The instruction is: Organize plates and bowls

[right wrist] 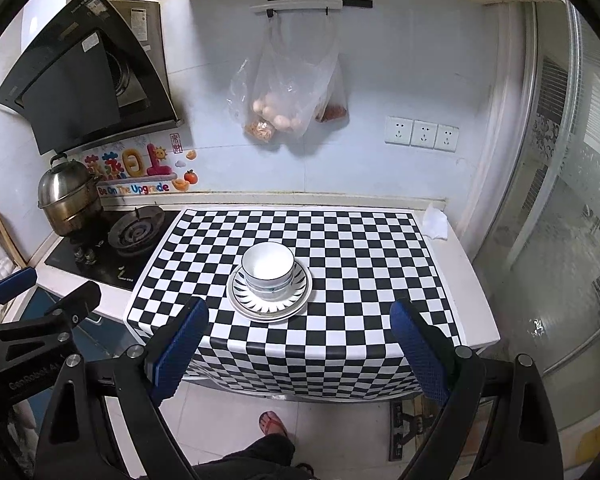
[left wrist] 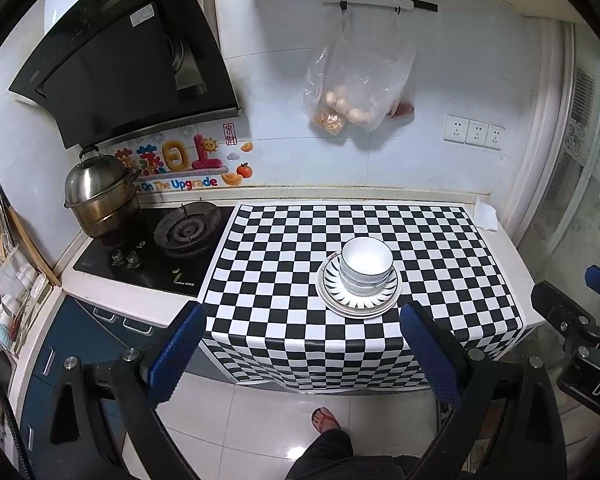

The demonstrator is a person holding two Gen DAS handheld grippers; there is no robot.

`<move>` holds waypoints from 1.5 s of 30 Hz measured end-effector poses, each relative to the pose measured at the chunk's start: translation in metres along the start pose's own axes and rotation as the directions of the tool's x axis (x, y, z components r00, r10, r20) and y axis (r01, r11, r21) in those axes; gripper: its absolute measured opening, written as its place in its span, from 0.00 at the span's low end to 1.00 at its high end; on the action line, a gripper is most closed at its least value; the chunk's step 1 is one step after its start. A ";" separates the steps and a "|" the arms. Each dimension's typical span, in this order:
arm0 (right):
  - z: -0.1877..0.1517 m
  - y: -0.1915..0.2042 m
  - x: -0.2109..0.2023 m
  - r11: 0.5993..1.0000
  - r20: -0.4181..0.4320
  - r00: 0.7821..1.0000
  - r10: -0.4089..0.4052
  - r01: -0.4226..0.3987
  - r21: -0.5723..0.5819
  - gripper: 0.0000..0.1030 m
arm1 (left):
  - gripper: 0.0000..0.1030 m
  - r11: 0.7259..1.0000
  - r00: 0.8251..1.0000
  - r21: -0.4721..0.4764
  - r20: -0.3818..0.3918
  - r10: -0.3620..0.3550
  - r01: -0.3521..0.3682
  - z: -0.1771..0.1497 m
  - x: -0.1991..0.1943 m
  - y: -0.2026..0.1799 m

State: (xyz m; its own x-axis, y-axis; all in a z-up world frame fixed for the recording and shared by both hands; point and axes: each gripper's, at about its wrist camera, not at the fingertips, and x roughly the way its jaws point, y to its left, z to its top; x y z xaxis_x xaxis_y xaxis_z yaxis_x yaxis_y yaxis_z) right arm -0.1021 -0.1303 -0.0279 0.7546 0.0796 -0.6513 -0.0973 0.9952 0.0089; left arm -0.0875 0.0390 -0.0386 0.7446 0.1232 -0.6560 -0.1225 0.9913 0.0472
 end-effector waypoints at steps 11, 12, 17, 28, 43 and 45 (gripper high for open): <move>0.000 -0.001 0.003 1.000 0.002 1.000 -0.003 0.003 0.005 0.92 | 0.96 1.000 1.000 0.000 0.002 0.003 -0.003 0.001 0.002 -0.002; 0.000 -0.001 0.003 1.000 0.003 1.000 -0.003 0.003 0.004 0.92 | 0.96 1.000 1.000 0.000 0.003 0.003 -0.003 0.001 0.001 -0.002; 0.000 -0.003 0.004 1.000 0.006 1.000 -0.003 0.003 0.009 0.92 | 0.96 1.000 1.000 0.001 0.004 0.003 -0.003 0.004 0.002 -0.003; -0.001 -0.004 0.003 1.000 0.009 1.000 -0.012 0.012 0.015 0.92 | 0.96 1.000 1.000 0.001 0.004 0.005 -0.005 0.003 0.002 -0.004; -0.003 -0.012 0.002 1.000 0.003 1.000 -0.016 0.016 0.017 0.92 | 0.96 1.000 1.000 0.006 0.008 0.005 -0.005 0.008 0.003 -0.004; -0.003 -0.012 0.002 1.000 0.004 1.000 -0.017 0.017 0.017 0.92 | 0.96 1.000 1.000 0.010 0.011 0.005 -0.005 0.011 0.004 -0.004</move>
